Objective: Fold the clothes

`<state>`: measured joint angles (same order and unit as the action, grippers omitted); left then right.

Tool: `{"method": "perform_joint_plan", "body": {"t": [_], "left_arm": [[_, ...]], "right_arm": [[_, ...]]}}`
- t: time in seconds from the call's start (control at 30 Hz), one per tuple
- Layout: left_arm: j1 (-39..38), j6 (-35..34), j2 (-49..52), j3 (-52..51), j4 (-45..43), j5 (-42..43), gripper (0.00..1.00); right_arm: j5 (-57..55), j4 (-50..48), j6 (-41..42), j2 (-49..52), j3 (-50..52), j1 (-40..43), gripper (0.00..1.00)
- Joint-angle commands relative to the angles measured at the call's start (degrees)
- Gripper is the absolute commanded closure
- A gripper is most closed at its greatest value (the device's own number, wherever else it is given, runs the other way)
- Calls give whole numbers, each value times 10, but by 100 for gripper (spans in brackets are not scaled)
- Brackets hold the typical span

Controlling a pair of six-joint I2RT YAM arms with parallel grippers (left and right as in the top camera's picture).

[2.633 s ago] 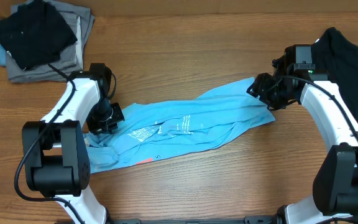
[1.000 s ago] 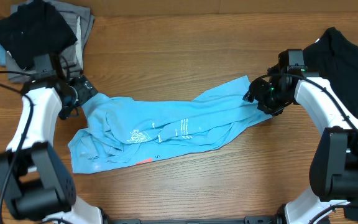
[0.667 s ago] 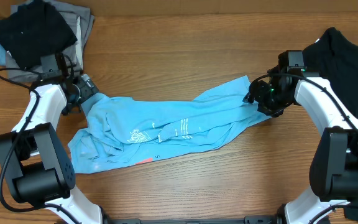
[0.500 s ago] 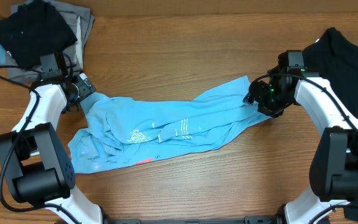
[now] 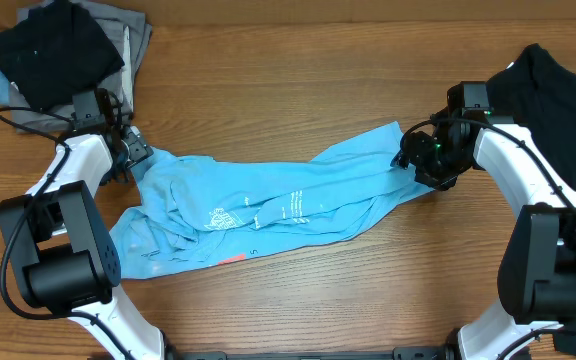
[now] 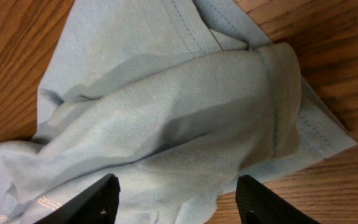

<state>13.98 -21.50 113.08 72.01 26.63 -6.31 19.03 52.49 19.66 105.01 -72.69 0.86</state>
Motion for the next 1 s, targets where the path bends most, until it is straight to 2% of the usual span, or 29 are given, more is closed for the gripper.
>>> {"method": "perform_joint_plan", "body": {"t": [0.0,0.23,0.27,0.3,0.37,0.4,0.53,0.6,0.8,0.97], "left_arm": [[0,15,14,2,-3,-12,28],[0,21,32,2,1,-12,33],[0,23,35,2,2,-12,44],[0,23,36,2,3,-12,48],[0,23,37,2,3,-12,48],[0,23,37,2,3,-12,53],[0,23,37,2,7,-12,87],[0,24,35,2,13,-12,96],[-1,30,7,19,63,-11,96],[-7,6,-54,24,108,-11,96]], "right_arm": [[-5,-1,-2,5,0,-2,36],[-5,-1,-2,5,0,-2,36],[-5,-1,-2,5,0,-2,36],[-5,-1,-2,5,0,-2,36],[-6,2,-2,5,0,-2,36],[-7,3,-2,5,0,-2,36],[-14,3,-2,5,0,-2,36],[-14,3,-2,5,0,-2,36],[-41,3,-2,5,0,-2,36],[-44,-1,-2,5,0,-2,36]]}}
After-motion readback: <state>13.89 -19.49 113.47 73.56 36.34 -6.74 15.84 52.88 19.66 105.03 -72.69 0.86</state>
